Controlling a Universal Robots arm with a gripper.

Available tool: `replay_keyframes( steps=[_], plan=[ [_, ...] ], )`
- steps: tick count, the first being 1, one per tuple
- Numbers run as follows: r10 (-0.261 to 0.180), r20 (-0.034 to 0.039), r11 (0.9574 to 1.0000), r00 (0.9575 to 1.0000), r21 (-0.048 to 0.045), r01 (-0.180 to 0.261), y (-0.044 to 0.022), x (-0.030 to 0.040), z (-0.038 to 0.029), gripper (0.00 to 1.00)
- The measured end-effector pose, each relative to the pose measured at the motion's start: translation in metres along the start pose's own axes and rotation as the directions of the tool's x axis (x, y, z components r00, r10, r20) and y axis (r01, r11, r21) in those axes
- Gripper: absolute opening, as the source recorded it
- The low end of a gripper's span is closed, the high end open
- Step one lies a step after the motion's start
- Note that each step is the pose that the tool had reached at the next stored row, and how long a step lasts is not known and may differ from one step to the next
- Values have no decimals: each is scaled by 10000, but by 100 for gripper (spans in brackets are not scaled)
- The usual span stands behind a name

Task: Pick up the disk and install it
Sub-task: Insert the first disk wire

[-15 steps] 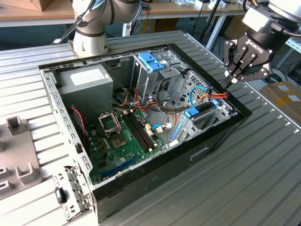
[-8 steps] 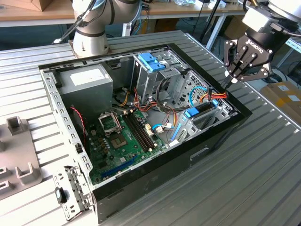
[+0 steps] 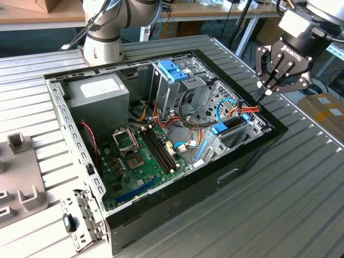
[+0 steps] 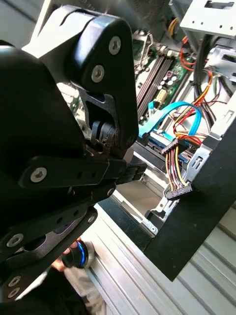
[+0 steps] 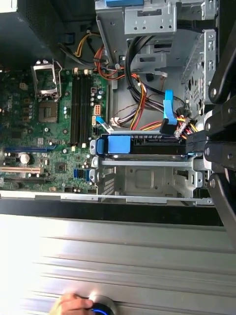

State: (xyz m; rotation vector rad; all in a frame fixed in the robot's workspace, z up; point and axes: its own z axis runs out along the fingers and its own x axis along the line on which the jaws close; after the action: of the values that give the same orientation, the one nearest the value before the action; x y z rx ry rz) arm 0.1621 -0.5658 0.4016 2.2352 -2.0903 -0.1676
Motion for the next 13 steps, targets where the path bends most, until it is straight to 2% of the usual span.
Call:
replay_keyframes(
  steps=[2,5,6,10,13],
  plan=[
    [-379,-51,9993,9993,-12,379,0,0,1,10],
    [-1093,-142,9940,9939,-38,1092,-4,0,8,10],
    [-1368,-178,9906,9904,-50,1367,-10,1,12,10],
    [-1868,-242,9824,9821,-75,1866,-40,3,22,10],
    [-2308,-297,9730,9725,-99,2306,-83,6,32,10]
  ],
)
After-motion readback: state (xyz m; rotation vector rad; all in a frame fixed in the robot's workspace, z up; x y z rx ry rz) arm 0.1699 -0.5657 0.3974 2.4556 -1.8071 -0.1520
